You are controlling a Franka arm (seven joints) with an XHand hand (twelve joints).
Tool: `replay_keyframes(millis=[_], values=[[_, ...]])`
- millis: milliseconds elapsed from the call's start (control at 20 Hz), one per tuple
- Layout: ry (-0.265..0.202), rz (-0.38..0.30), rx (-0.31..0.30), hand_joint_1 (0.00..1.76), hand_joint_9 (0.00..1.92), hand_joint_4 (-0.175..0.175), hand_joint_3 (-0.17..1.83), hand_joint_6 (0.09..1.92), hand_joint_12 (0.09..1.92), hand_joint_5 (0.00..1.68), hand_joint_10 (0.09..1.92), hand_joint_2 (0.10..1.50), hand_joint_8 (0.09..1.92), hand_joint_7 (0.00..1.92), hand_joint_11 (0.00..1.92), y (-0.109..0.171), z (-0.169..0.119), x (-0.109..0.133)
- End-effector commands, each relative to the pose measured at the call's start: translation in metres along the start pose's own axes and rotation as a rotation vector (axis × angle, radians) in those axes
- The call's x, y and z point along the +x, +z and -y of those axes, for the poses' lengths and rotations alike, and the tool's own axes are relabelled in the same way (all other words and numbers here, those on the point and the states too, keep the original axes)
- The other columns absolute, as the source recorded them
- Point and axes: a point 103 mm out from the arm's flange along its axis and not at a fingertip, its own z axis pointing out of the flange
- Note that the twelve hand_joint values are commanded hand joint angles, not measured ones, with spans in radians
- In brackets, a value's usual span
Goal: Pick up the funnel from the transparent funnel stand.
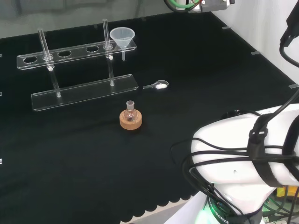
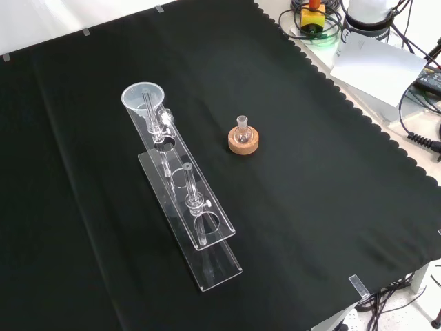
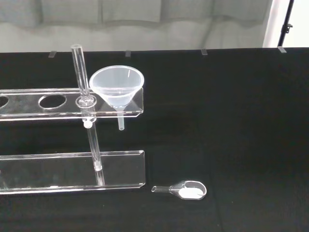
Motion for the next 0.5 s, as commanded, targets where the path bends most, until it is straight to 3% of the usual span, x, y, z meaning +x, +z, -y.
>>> replay_keyframes(millis=[50, 500], values=[[0.036, -0.003, 0.009, 0.0, 0.16, -0.018, 0.38, 0.09, 1.35, 0.31, 0.62, 1.23, 0.48, 0.0, 0.01, 0.013, -0.016, 0.0], [0.054, -0.024, 0.047, 0.0, 0.17, -0.02, 0.36, 0.09, 1.36, 0.32, 0.63, 1.23, 0.49, 0.01, 0.01, 0.038, -0.064, -0.014]])
